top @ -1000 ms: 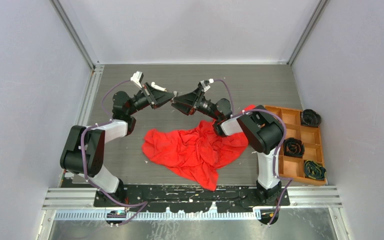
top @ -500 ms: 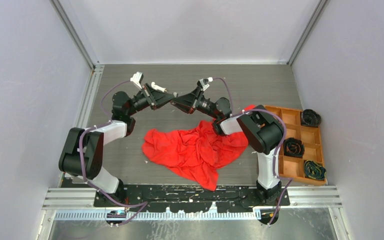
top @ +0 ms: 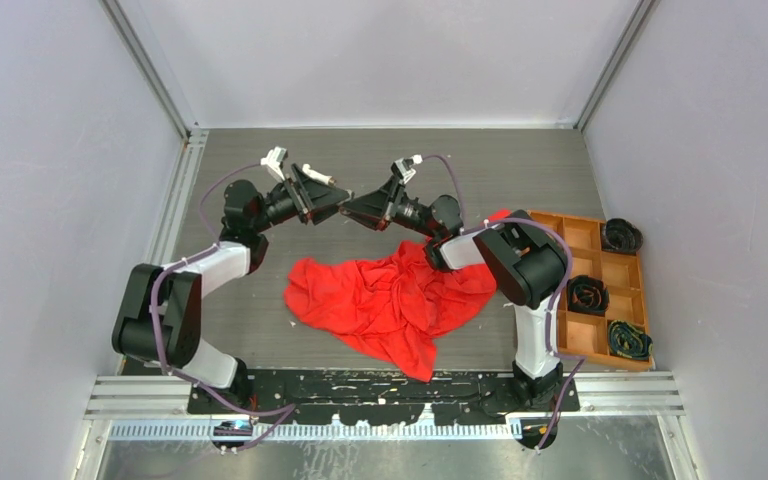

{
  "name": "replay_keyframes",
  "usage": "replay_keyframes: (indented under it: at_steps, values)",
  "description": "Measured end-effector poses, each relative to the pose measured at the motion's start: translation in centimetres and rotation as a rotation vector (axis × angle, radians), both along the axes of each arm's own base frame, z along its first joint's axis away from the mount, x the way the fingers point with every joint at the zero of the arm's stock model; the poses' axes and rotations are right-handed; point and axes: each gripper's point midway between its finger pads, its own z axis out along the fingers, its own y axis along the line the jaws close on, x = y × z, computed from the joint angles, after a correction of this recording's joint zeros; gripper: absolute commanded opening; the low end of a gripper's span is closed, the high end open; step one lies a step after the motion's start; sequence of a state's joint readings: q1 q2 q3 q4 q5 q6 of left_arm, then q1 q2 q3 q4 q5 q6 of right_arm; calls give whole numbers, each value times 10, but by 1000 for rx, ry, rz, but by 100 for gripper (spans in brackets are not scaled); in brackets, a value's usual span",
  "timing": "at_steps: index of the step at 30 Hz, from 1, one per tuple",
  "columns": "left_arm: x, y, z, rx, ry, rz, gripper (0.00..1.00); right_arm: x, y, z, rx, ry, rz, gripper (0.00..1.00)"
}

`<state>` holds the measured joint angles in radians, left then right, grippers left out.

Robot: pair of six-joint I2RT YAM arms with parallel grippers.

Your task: Install the water faucets

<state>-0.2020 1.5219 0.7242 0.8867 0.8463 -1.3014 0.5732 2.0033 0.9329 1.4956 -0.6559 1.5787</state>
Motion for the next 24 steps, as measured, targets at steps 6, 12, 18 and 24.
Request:
replay_keyframes:
  at_steps: [6, 12, 18, 24]
  values:
    - [-11, 10, 4, 72, 42, -47, 91, -11, -12, -10, -60, -45, 102, 0]
    - [-21, 23, 36, 221, -6, -112, 95, -19, -34, -22, -133, -97, 221, 0]
    - [-45, 24, 40, 341, -29, -204, 97, -48, -39, -31, -193, -158, 390, 0]
    - [-73, 11, 19, 402, 43, -330, 98, -64, -38, -28, -217, -224, 490, 1]
